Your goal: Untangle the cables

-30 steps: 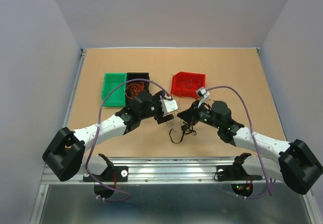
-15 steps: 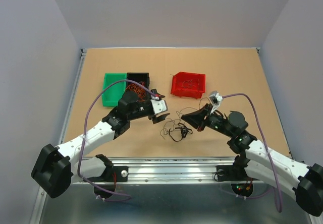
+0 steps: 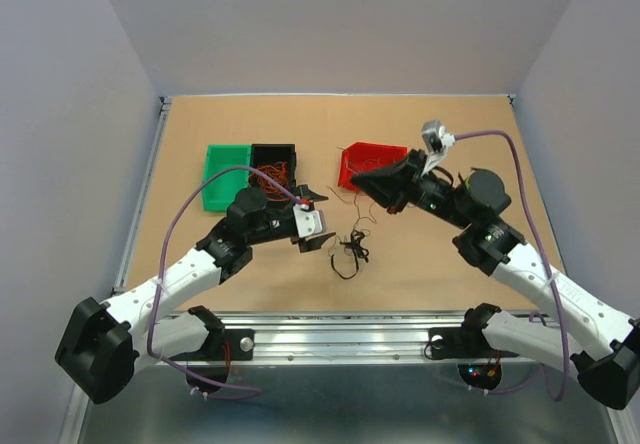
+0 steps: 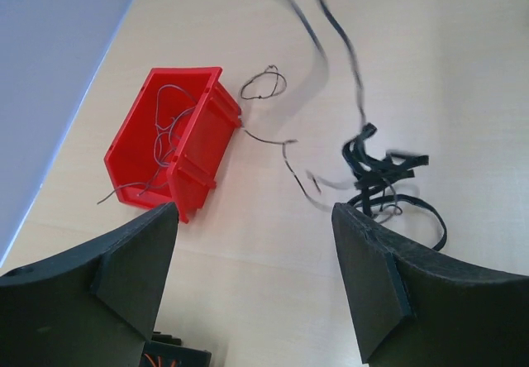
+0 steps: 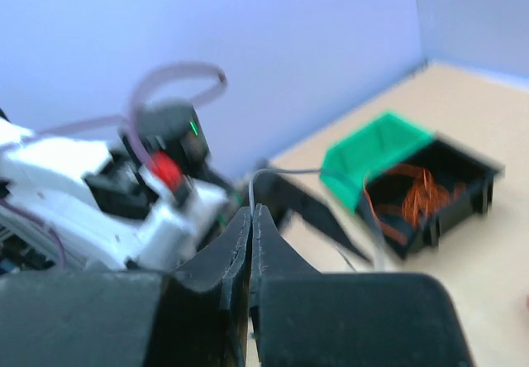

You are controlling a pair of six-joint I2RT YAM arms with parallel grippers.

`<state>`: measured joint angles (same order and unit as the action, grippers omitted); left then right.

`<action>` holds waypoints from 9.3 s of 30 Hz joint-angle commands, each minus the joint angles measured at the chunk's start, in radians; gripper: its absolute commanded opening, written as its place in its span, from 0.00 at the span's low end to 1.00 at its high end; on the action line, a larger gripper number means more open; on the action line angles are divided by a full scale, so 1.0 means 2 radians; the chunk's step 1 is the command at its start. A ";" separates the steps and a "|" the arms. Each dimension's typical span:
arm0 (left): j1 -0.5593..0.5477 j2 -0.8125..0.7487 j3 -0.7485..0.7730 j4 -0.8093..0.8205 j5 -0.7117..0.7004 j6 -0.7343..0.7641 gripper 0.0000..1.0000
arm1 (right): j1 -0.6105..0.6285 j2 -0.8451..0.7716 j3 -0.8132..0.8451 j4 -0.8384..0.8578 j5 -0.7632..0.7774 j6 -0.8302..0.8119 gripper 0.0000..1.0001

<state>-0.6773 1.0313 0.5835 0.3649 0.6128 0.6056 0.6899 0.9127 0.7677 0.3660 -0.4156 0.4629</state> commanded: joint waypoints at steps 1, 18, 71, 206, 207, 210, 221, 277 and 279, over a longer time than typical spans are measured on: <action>0.001 -0.025 -0.011 0.025 0.016 0.009 0.86 | 0.005 0.024 0.136 -0.026 -0.009 -0.021 0.01; 0.003 -0.062 -0.042 0.097 -0.031 -0.025 0.88 | 0.005 0.146 0.338 -0.083 0.026 -0.006 0.01; -0.019 0.117 0.028 0.159 -0.127 -0.096 0.47 | 0.005 0.137 0.466 -0.057 0.168 -0.076 0.01; -0.046 0.311 0.158 0.057 -0.206 -0.038 0.68 | -0.132 0.071 -0.041 -0.156 0.328 -0.003 0.83; -0.051 0.323 0.166 0.053 -0.214 -0.036 0.68 | -0.132 0.062 -0.058 -0.142 0.329 0.006 0.84; -0.066 0.369 0.205 0.032 -0.250 -0.033 0.65 | -0.132 0.027 -0.126 -0.093 0.330 0.013 0.84; -0.069 0.441 0.265 -0.021 -0.286 -0.031 0.41 | -0.132 -0.136 -0.208 -0.099 0.328 0.007 0.84; -0.044 0.025 0.092 0.019 -0.194 -0.095 0.00 | 0.023 0.426 -0.069 0.291 0.162 -0.079 0.70; -0.036 0.003 0.088 0.027 -0.217 -0.106 0.00 | 0.024 0.440 -0.059 0.291 0.174 -0.080 0.68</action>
<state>-0.7738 1.1267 0.7650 0.3538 0.2268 0.4427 0.7307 1.7523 0.5915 0.8780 -0.1699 0.3229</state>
